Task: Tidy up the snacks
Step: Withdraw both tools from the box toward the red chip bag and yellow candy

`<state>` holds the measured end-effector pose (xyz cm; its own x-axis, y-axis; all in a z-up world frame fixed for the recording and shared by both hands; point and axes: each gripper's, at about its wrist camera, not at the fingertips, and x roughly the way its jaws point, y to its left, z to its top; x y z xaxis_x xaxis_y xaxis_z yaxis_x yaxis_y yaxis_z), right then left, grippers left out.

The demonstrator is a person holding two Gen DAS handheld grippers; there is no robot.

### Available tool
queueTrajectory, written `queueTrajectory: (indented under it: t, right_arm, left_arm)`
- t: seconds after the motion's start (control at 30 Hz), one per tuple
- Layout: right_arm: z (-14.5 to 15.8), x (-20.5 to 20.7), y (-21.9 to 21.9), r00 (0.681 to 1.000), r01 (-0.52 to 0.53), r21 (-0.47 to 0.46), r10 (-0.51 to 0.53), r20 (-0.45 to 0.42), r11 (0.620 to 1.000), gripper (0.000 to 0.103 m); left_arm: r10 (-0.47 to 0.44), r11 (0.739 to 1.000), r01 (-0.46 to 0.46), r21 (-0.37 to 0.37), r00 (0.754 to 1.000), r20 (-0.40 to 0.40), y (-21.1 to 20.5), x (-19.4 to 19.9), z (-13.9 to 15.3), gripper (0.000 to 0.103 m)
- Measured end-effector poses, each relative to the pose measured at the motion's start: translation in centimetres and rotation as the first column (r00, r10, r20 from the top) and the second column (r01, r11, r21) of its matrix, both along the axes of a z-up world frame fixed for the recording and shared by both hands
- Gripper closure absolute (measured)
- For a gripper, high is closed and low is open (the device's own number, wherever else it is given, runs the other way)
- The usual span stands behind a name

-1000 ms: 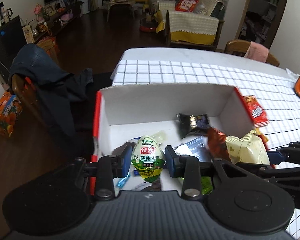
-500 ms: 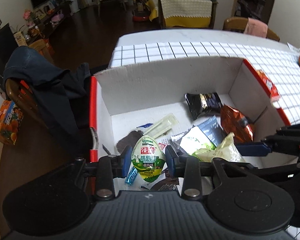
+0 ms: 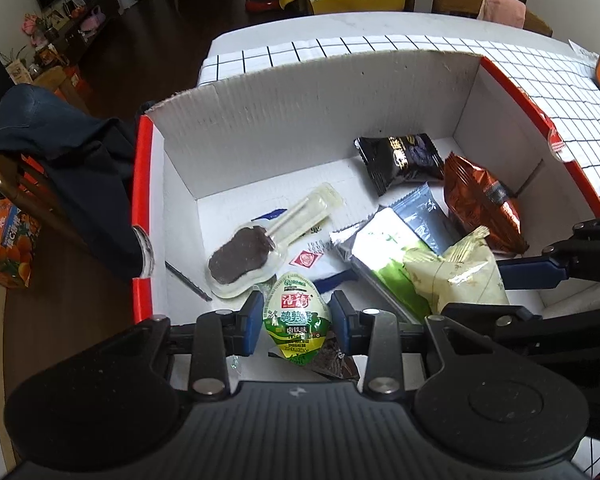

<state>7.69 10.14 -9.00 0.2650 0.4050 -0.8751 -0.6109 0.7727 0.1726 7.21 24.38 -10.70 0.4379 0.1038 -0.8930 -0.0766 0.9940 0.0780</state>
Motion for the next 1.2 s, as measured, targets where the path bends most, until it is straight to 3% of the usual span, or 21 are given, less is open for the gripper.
queueTrajectory:
  t: [0.2, 0.27, 0.67, 0.87, 0.97, 1.03, 1.2]
  right_arm:
    - [0.4, -0.2, -0.6, 1.0, 0.014, 0.016, -0.014, -0.011, 1.0, 0.068]
    - [0.7, -0.3, -1.0, 1.0, 0.023, 0.026, -0.023, -0.012, 0.999, 0.068]
    - [4.2, -0.6, -3.8, 0.997, 0.071, 0.121, -0.072, 0.003, 0.99, 0.064]
    - [6.2, -1.1, -5.9, 0.996, 0.091, 0.177, -0.094, 0.009, 0.98, 0.053]
    - [7.2, -1.5, -7.0, 0.994, 0.095, 0.195, -0.104, 0.034, 0.976, 0.045]
    - [7.8, -1.7, -7.9, 0.992, 0.1, 0.208, -0.113, 0.052, 0.973, 0.033]
    - [9.0, -1.5, -10.7, 0.986, 0.121, 0.222, -0.143, 0.083, 0.968, 0.024]
  left_arm:
    - [0.0, 1.0, 0.0, -0.03, 1.0, 0.012, 0.0, -0.4, 0.5, 0.059]
    - [0.004, 0.999, -0.003, -0.037, 1.0, 0.023, 0.0, -0.7, 0.9, 0.051]
    - [0.014, 0.997, -0.005, -0.074, 0.991, 0.132, -0.7, -2.5, 5.0, 0.038]
    - [0.005, 0.996, 0.012, -0.083, 0.98, 0.199, -2.1, -3.0, 7.2, 0.03]
    - [-0.007, 0.996, 0.027, -0.082, 0.973, 0.231, -3.0, -3.3, 8.2, 0.028]
    - [-0.016, 0.996, 0.037, -0.077, 0.968, 0.251, -3.8, -3.4, 8.7, 0.027]
    - [-0.032, 0.995, 0.058, -0.082, 0.957, 0.29, -5.8, -3.4, 9.9, 0.023]
